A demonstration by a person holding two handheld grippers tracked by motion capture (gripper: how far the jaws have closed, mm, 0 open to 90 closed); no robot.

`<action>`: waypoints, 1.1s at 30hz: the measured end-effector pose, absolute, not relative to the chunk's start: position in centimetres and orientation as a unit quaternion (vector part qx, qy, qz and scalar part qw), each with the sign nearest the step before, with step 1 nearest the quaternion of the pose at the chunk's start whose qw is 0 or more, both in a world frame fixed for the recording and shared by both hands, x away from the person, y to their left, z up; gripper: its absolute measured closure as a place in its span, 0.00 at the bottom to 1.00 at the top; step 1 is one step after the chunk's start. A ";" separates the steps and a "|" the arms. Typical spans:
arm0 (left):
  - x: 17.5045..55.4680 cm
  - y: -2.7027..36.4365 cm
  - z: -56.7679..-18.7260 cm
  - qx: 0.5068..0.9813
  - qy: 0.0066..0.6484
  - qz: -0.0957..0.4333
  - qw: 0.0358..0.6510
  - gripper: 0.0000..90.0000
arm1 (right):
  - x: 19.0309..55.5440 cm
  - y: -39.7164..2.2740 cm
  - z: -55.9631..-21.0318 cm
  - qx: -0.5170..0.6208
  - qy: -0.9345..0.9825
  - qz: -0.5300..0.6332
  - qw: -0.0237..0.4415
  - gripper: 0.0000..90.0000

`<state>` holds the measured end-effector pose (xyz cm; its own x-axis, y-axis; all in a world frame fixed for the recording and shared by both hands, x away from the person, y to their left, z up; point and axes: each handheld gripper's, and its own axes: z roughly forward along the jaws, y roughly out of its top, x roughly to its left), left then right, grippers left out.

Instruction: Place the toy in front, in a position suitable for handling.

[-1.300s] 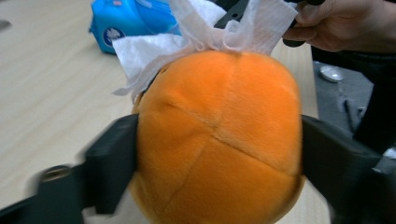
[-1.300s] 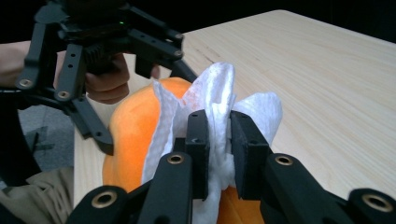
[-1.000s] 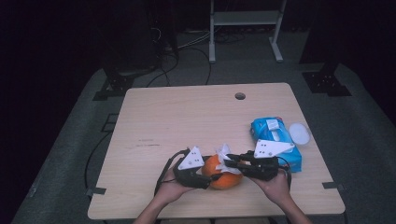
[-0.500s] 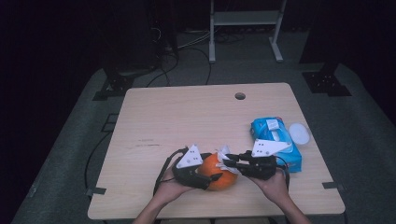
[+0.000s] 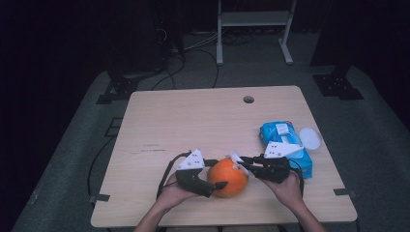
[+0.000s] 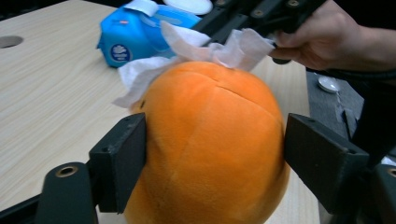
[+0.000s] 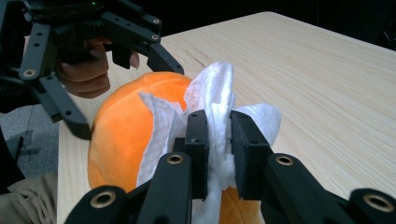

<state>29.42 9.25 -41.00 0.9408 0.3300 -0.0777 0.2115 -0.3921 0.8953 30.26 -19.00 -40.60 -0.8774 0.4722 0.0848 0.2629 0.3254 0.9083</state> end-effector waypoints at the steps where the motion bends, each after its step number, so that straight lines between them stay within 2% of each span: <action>1: 29.3 9.2 -41.0 0.831 0.166 0.067 0.527 0.29 | 30.3 -19.0 -40.6 0.228 0.808 0.534 0.098 0.86; 2: 29.2 9.2 -41.1 0.830 0.168 0.078 0.525 0.35 | 30.3 -18.9 -40.6 0.227 0.808 0.534 0.100 0.86; 4: 29.1 9.1 -41.0 0.829 0.178 0.089 0.522 0.40 | 30.1 -18.9 -40.3 0.227 0.806 0.536 0.104 0.86; 8: 29.2 8.9 -41.0 0.825 0.190 0.085 0.526 0.40 | 29.4 -18.8 -39.3 0.210 0.791 0.567 0.090 0.86; 11: 29.1 8.8 -41.0 0.829 0.175 0.075 0.526 0.35 | 29.2 -18.3 -39.4 0.202 0.801 0.555 0.098 0.86; 13: 29.0 8.8 -41.0 0.832 0.164 0.063 0.527 0.30 | 29.5 -18.5 -39.8 0.208 0.800 0.556 0.085 0.86; 17: 29.0 8.8 -41.1 0.834 0.156 0.059 0.526 0.26 | 29.9 -19.1 -40.0 0.219 0.799 0.553 0.092 0.86; 20: 29.5 8.1 -41.8 0.847 0.180 0.065 0.496 0.11 | 30.0 -19.2 -40.0 0.222 0.798 0.553 0.092 0.86; 21: 29.8 8.1 -42.1 0.845 0.186 0.052 0.498 0.10 | 30.0 -19.1 -40.0 0.221 0.799 0.552 0.092 0.86; 22: 29.8 8.1 -42.3 0.842 0.189 0.045 0.503 0.13 | 29.9 -19.1 -39.9 0.221 0.799 0.551 0.093 0.86; 24: 29.6 8.0 -42.2 0.840 0.185 0.058 0.506 0.24 | 29.6 -18.9 -39.7 0.219 0.797 0.554 0.099 0.86; 27: 29.1 7.8 -41.9 0.839 0.175 0.076 0.510 0.38 | 29.1 -18.4 -39.1 0.200 0.787 0.578 0.083 0.86; 33: 28.6 8.1 -41.5 0.844 0.162 0.084 0.504 0.45 | 28.9 -18.1 -39.0 0.192 0.792 0.573 0.088 0.86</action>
